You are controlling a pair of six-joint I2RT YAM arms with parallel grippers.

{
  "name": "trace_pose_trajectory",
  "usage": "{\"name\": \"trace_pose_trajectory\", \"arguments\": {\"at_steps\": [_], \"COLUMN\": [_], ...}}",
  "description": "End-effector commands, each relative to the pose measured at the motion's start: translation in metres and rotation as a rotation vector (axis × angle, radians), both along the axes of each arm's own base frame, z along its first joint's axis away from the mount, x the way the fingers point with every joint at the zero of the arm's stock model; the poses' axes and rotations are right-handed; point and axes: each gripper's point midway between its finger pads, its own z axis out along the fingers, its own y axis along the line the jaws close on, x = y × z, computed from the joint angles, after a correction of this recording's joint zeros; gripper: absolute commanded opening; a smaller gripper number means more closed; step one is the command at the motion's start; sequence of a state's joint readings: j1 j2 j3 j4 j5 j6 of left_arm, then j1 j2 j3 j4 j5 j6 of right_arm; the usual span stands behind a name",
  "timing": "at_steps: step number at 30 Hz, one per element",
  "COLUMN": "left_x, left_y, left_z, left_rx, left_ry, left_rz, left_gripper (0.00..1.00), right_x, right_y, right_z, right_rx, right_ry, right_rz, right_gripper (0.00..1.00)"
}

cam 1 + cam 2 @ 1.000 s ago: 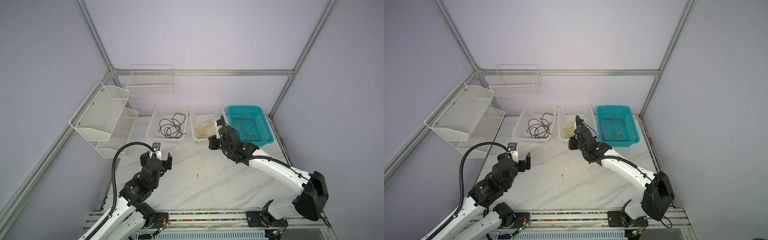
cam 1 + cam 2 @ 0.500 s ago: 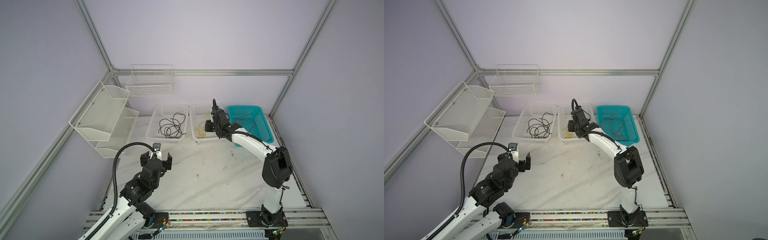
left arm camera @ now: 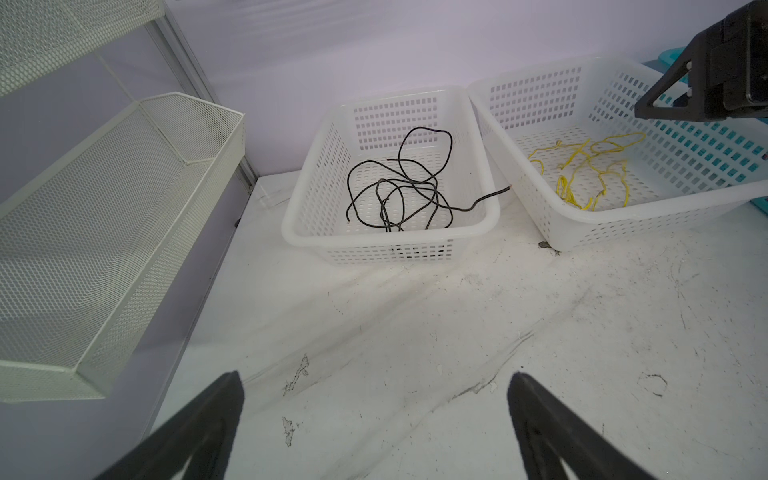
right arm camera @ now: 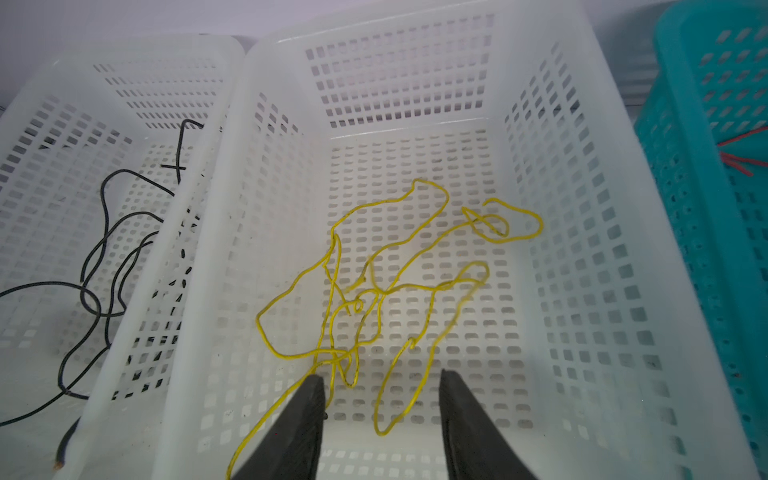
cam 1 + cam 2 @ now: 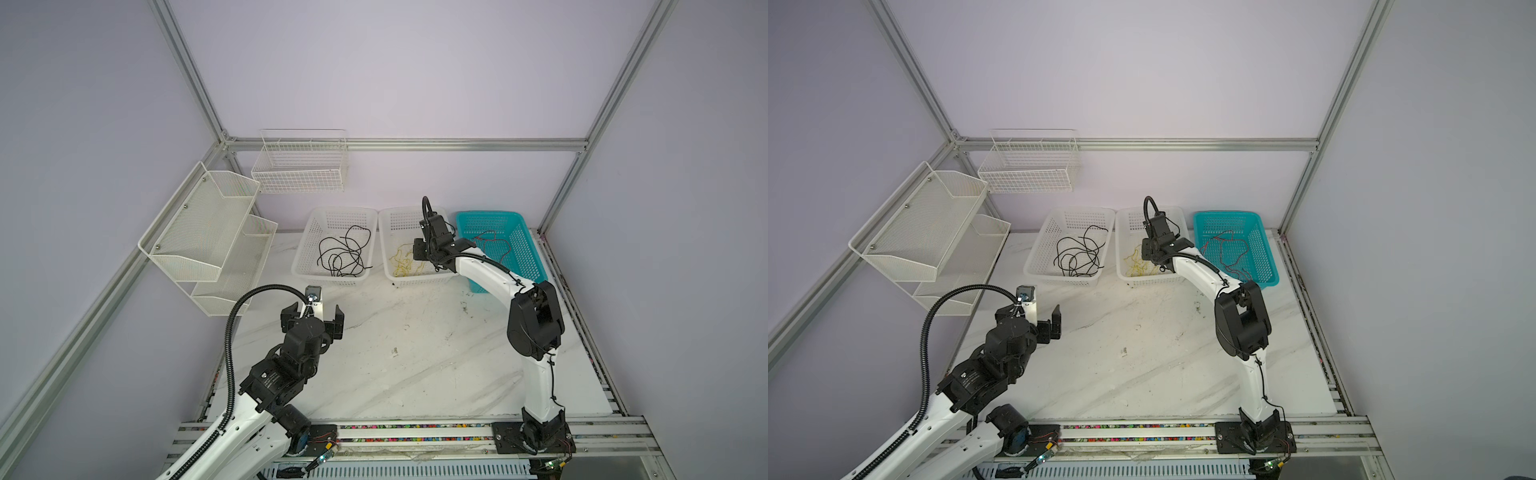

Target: Untangle the cables

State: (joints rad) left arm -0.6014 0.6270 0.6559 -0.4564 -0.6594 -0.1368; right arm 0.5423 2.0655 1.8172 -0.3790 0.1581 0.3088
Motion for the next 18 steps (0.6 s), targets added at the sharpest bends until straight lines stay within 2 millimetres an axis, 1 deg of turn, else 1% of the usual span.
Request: {"name": "trace_pose_trajectory", "arguments": {"at_steps": [1, 2, 4, 8, 10, 14, 17, 18], "left_x": [0.001, 0.001, 0.001, 0.001, 0.001, 0.000, 0.000, 0.000], "left_y": [0.003, 0.003, 0.002, 0.002, 0.001, 0.001, 0.001, 0.001], "left_z": [-0.007, -0.007, -0.007, -0.007, -0.007, -0.007, -0.006, -0.006], "left_rx": [0.013, 0.013, 0.013, 0.010, 0.010, 0.008, 0.007, 0.007], "left_ry": [-0.012, -0.011, -0.010, -0.012, -0.011, -0.012, -0.014, -0.014], "left_rz": [0.012, 0.011, 0.006, 0.005, 0.003, -0.001, -0.003, -0.003], "left_gripper": [1.00, 1.00, 1.00, 1.00, 1.00, 1.00, 1.00, 1.00], "right_x": [-0.005, -0.006, -0.006, 0.002, 0.003, 0.004, 0.006, 0.008], "right_y": [-0.025, -0.036, -0.060, -0.111, -0.130, -0.154, -0.172, -0.174], "right_z": [0.050, 0.059, 0.067, 0.062, 0.060, 0.052, 0.039, 0.036], "right_rx": [-0.014, -0.021, -0.029, 0.030, 0.057, 0.052, 0.074, 0.085], "right_ry": [-0.097, -0.122, -0.146, -0.120, -0.114, -0.102, -0.075, -0.067], "right_rz": [-0.063, -0.094, -0.165, -0.287, -0.342, -0.438, -0.496, -0.493], "right_gripper": [0.58, 0.60, 0.64, 0.64, 0.64, 0.64, 0.63, 0.63]}}
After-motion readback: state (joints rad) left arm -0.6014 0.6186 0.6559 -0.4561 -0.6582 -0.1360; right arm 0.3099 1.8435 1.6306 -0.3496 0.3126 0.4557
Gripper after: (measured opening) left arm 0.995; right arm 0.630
